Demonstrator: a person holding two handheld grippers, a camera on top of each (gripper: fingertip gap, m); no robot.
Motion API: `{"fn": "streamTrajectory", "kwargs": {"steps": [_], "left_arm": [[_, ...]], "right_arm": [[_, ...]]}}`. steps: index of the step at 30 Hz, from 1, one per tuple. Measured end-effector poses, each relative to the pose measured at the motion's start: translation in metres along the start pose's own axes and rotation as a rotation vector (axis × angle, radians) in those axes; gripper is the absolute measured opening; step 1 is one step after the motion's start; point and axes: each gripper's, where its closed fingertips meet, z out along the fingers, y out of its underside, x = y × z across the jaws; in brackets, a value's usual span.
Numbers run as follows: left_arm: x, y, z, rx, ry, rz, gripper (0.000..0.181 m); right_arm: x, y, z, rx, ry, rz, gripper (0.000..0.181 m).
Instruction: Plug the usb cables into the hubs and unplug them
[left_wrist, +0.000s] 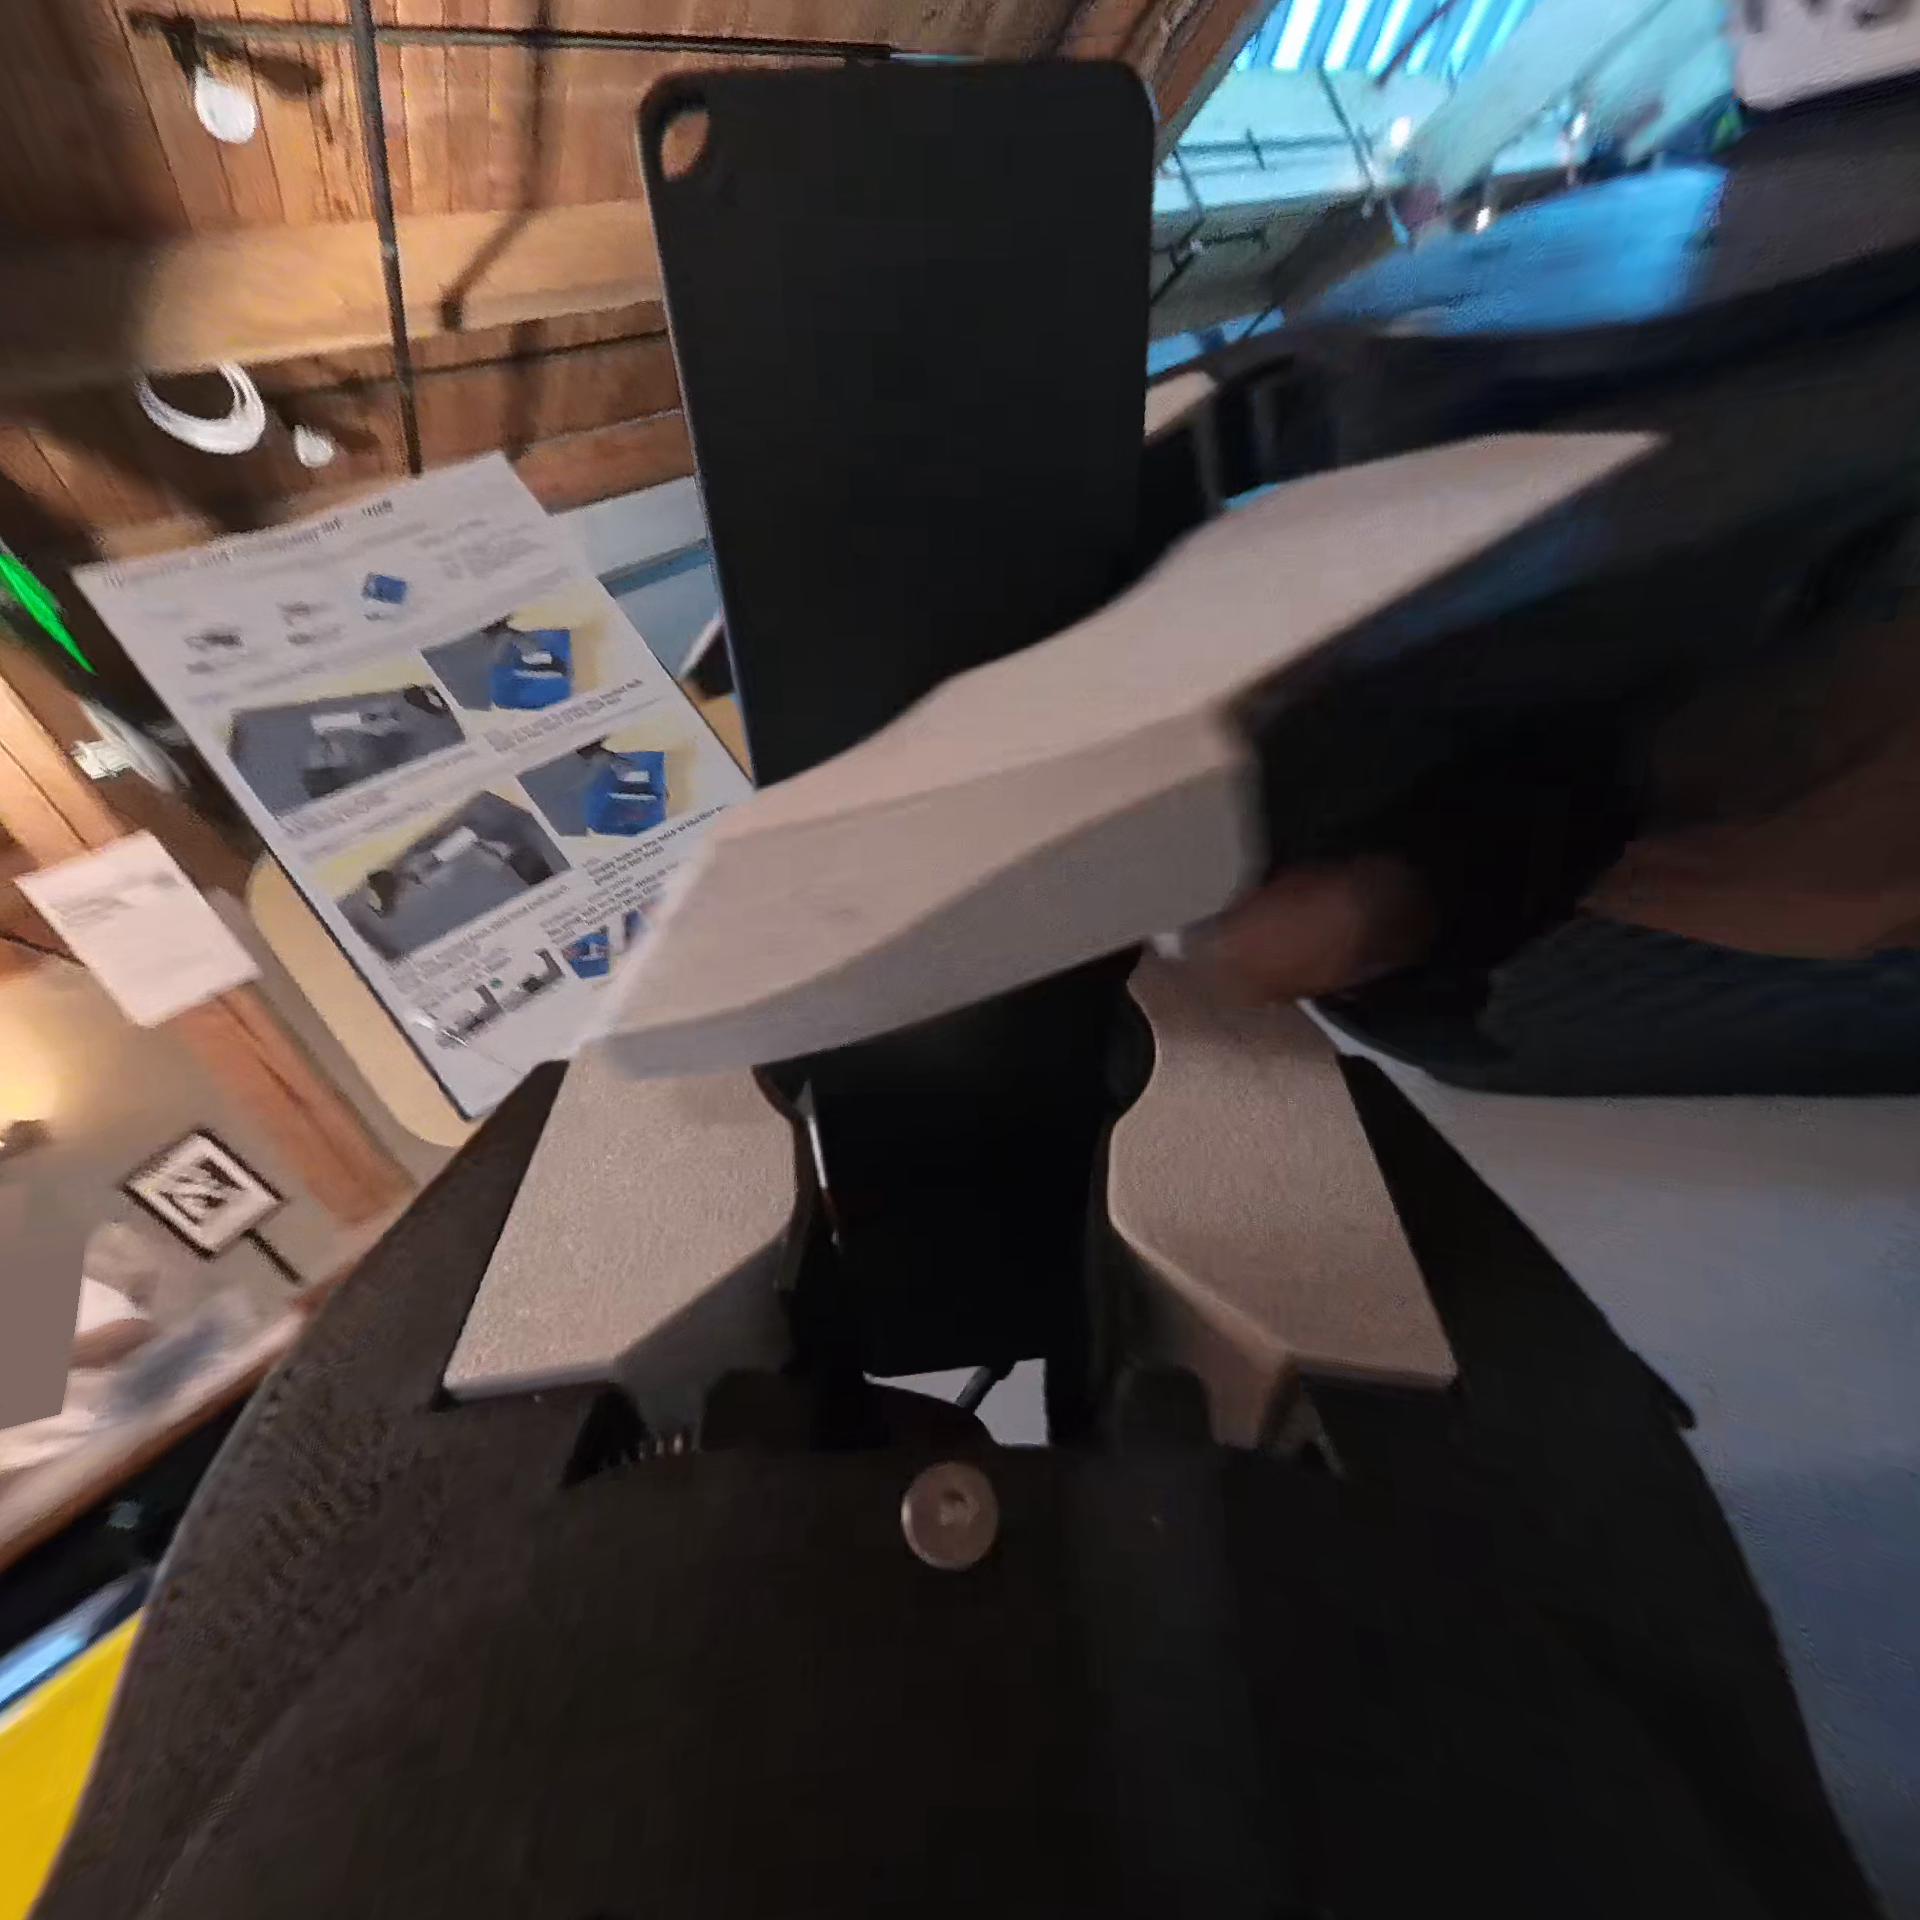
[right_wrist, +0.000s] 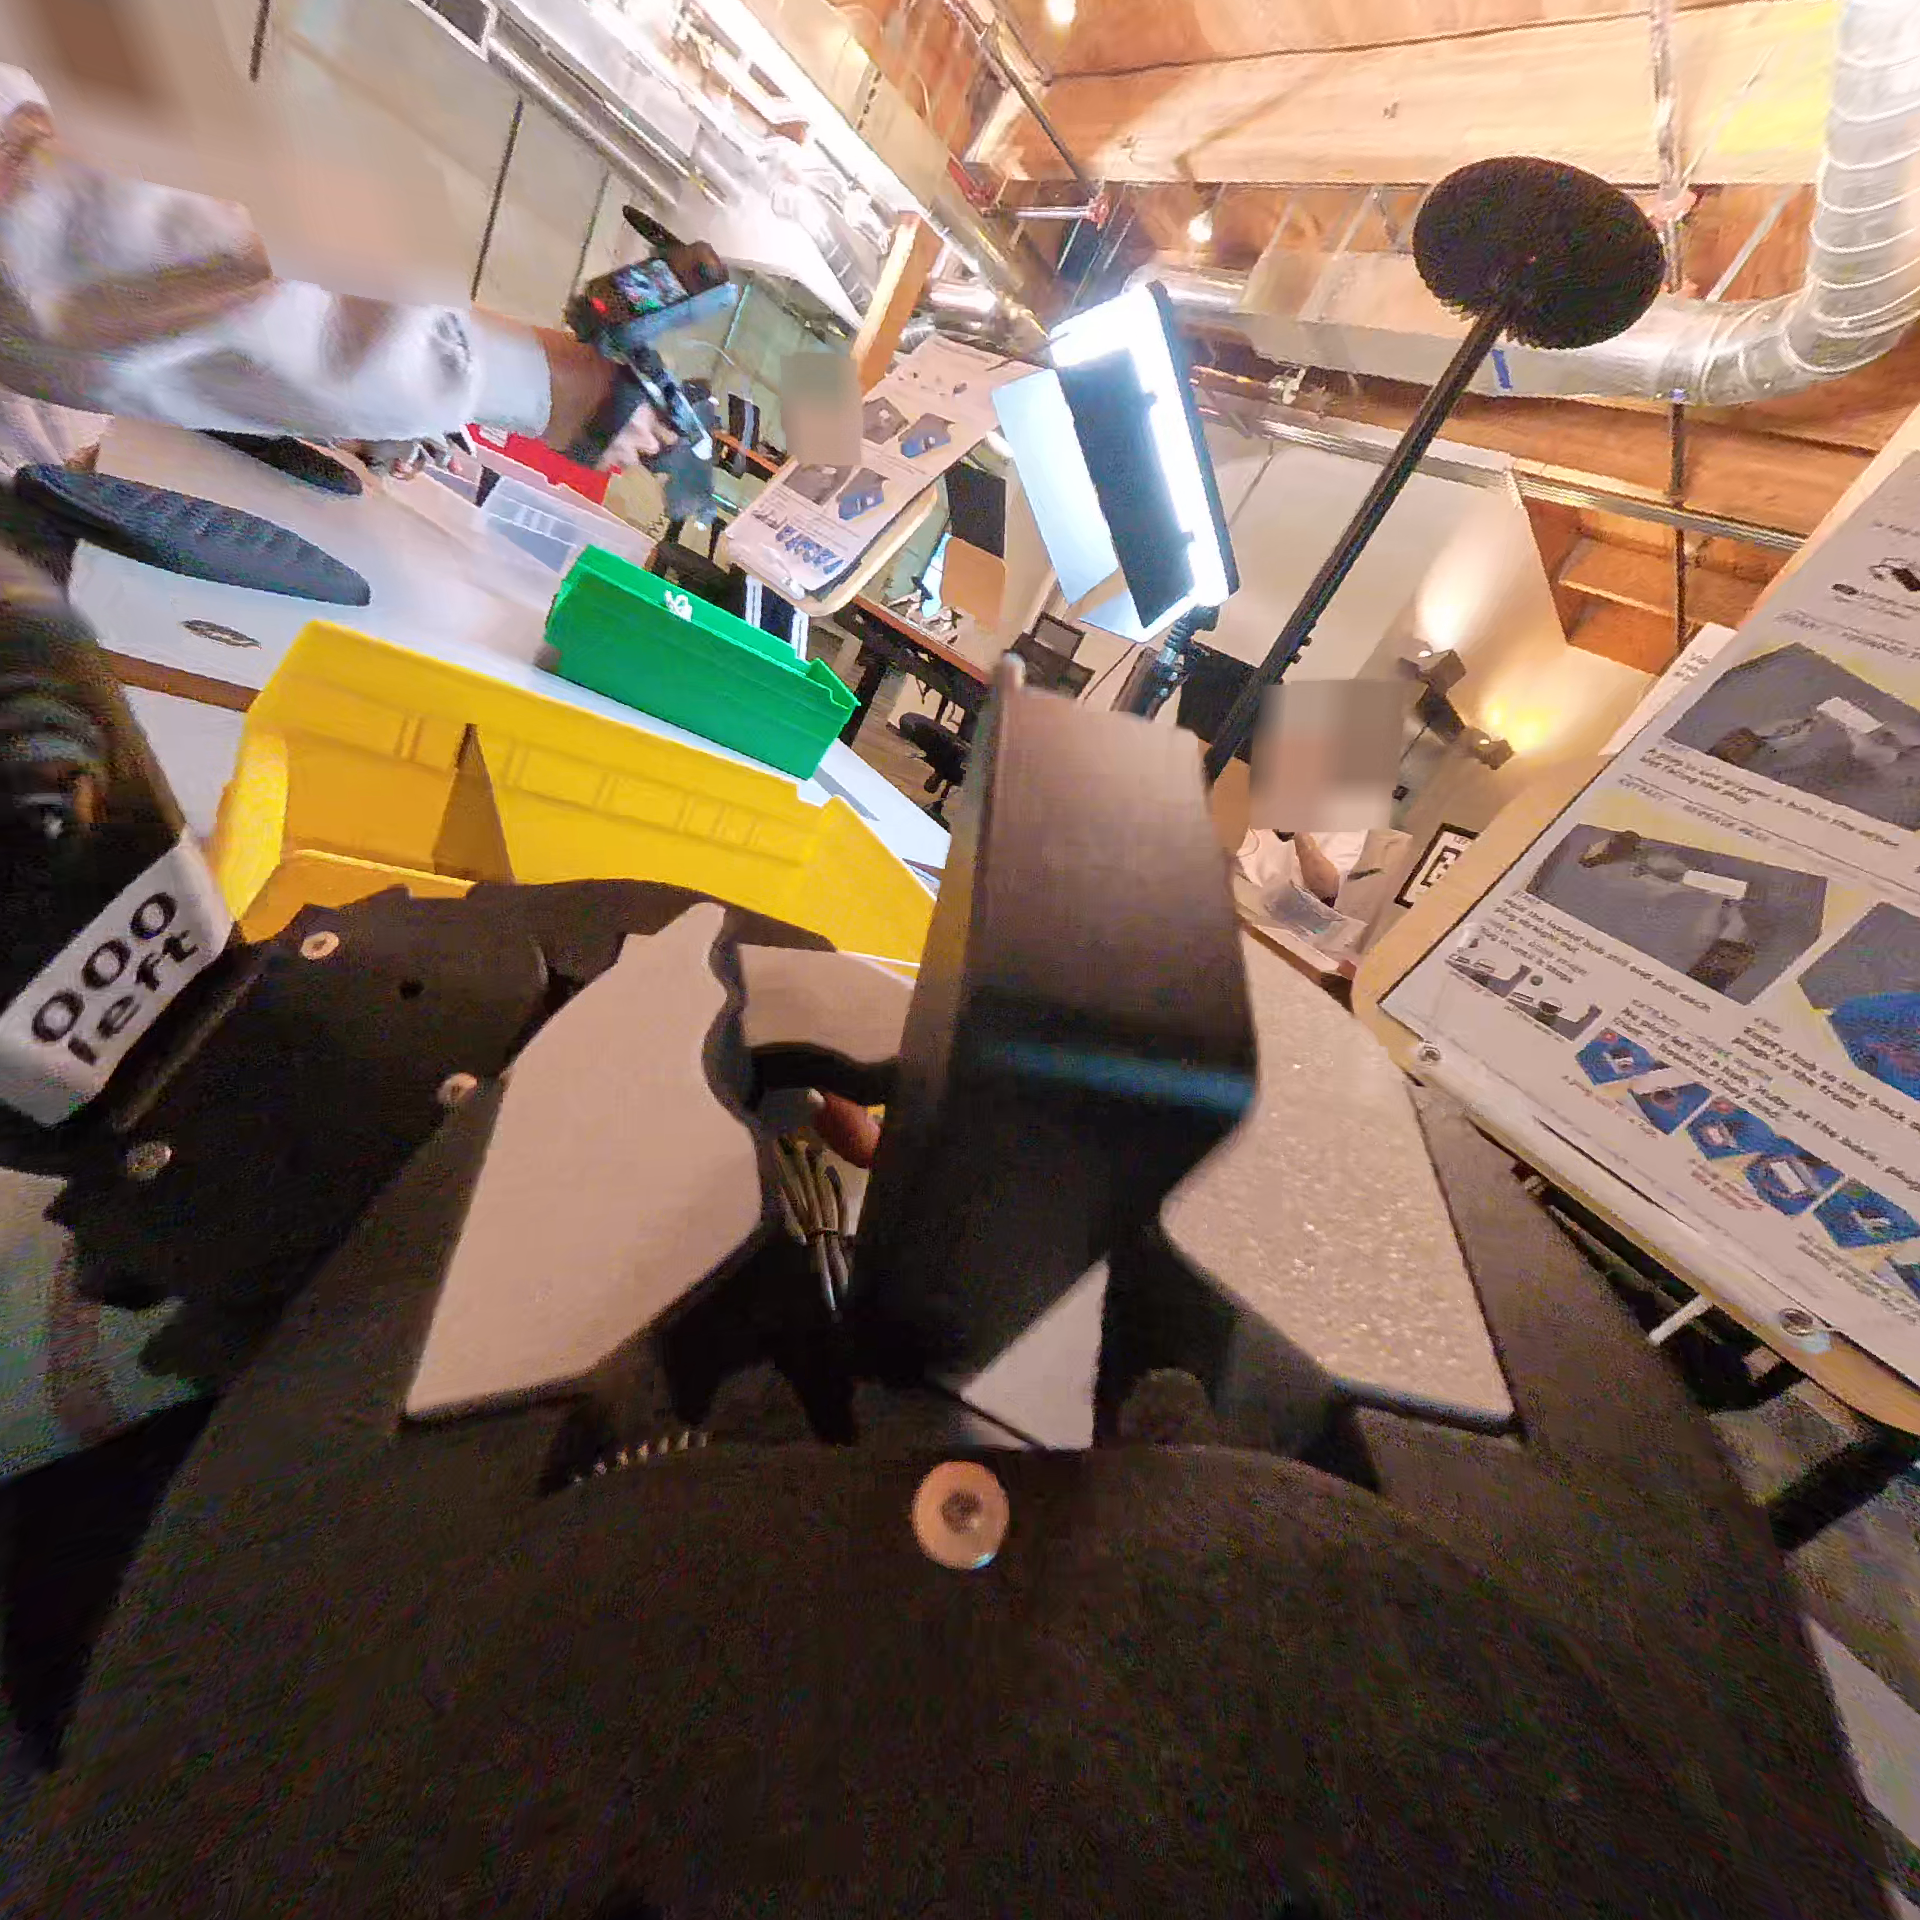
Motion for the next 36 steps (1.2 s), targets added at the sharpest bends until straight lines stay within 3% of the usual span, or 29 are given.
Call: {"fn": "streamTrajectory", "kwargs": {"steps": [1,3,8,13,19,22,26,31,36], "left_arm": [[0.006,0.000,0.001,-0.005,0.007,0.061,0.055],[0.010,0.000,0.005,-0.016,-0.022,0.143,0.055],[0.018,-0.010,0.002,0.091,0.018,0.192,0.057],[-0.005,-0.018,-0.005,0.154,-0.056,0.058,0.069],[-0.034,-0.012,-0.007,0.170,-0.136,-0.165,0.088],[-0.042,0.005,-0.002,0.089,-0.155,-0.241,0.094],[-0.038,0.005,-0.001,0.094,-0.122,-0.261,0.099],[-0.035,0.006,0.000,0.084,-0.110,-0.235,0.099],[-0.033,0.010,0.002,0.061,-0.106,-0.222,0.098]], "right_arm": [[-0.001,0.001,0.000,0.003,-0.007,0.014,0.065],[-0.002,-0.001,-0.004,0.037,-0.035,0.064,0.050],[0.011,-0.015,-0.023,0.171,-0.045,0.048,0.047],[0.046,-0.039,-0.054,0.297,0.038,-0.076,0.047],[0.113,-0.073,-0.106,0.289,0.262,-0.405,0.047],[0.162,-0.081,-0.138,0.198,0.393,-0.512,0.047],[0.230,-0.060,-0.174,-0.057,0.508,-0.517,0.047],[0.303,-0.002,-0.214,-0.384,0.627,-0.449,0.047],[0.329,0.053,-0.226,-0.564,0.619,-0.452,0.047]]}}
